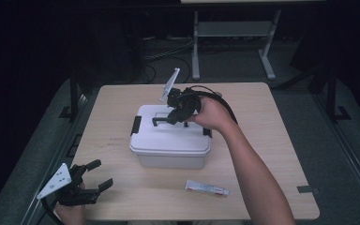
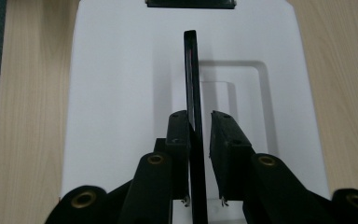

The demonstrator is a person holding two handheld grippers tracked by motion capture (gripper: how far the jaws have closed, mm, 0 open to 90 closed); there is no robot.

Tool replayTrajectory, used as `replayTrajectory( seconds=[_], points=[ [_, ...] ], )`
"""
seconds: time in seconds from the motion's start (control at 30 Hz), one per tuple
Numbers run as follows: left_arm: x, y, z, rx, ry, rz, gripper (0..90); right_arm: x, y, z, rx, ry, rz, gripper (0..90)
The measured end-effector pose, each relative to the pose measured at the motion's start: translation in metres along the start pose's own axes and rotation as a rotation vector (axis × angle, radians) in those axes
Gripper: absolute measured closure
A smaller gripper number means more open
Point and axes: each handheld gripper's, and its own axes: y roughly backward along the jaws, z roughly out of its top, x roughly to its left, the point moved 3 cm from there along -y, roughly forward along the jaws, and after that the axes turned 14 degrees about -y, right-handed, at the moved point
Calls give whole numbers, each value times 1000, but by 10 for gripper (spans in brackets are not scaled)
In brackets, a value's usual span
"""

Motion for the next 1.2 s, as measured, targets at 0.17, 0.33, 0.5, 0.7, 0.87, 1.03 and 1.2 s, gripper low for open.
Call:
replayTrajectory(
  seconds=[0.17,0.33,0.5,0.7,0.87,1.03,1.2],
  points=[
    [0,0,0,-5,7,2,157,-3,-2,1,-7,-1,21,823],
    [1,1,0,-7,6,3,157,-5,-2,3,0,10,38,833],
    [1,1,0,-8,7,3,157,-5,-1,4,14,37,33,840],
    [1,2,0,-10,9,7,157,-5,0,5,-3,43,35,842],
    [1,2,0,-8,6,6,157,-4,2,6,-19,48,42,841],
    [1,3,0,-10,8,9,157,-5,4,7,-31,55,47,841],
    [1,3,0,-10,7,9,157,-4,7,6,-46,50,57,842]
  ],
)
